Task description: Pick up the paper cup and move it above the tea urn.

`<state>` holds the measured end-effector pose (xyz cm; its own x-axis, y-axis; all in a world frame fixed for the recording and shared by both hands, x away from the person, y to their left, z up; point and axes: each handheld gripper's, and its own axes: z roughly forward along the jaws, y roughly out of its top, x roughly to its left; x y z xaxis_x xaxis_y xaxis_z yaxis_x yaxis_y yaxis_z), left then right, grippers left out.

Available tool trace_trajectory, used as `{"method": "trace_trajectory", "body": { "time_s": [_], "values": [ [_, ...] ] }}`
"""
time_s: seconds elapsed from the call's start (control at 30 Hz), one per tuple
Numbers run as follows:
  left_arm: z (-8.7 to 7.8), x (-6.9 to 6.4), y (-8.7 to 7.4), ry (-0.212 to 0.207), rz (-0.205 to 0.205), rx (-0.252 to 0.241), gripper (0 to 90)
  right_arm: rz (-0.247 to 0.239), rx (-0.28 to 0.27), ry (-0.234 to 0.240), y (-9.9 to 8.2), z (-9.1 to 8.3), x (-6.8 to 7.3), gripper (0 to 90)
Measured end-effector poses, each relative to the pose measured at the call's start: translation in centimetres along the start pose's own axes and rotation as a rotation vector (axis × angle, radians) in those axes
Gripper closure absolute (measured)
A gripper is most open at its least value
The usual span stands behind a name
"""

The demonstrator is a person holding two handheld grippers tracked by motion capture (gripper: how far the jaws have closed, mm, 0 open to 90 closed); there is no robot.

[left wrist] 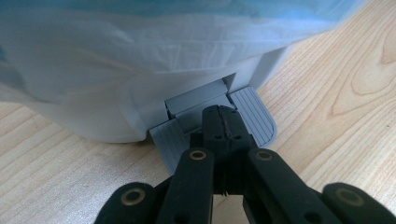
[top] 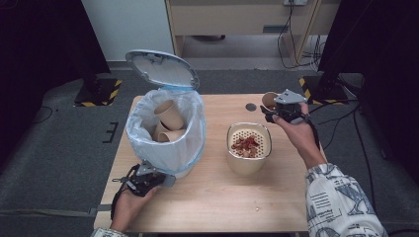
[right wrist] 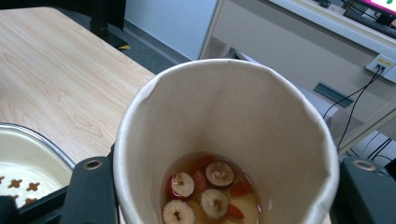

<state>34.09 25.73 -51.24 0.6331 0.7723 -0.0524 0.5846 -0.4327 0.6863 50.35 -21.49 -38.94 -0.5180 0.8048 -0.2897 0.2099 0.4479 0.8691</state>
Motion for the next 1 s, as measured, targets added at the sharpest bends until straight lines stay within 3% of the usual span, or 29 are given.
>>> {"method": "trace_trajectory", "body": {
  "time_s": [1.0],
  "values": [
    [0.00,-0.02,0.00,0.003,0.002,0.000,90.0,-0.072,-0.058,0.048,-0.12,0.26,0.05,34.8]
  ]
}}
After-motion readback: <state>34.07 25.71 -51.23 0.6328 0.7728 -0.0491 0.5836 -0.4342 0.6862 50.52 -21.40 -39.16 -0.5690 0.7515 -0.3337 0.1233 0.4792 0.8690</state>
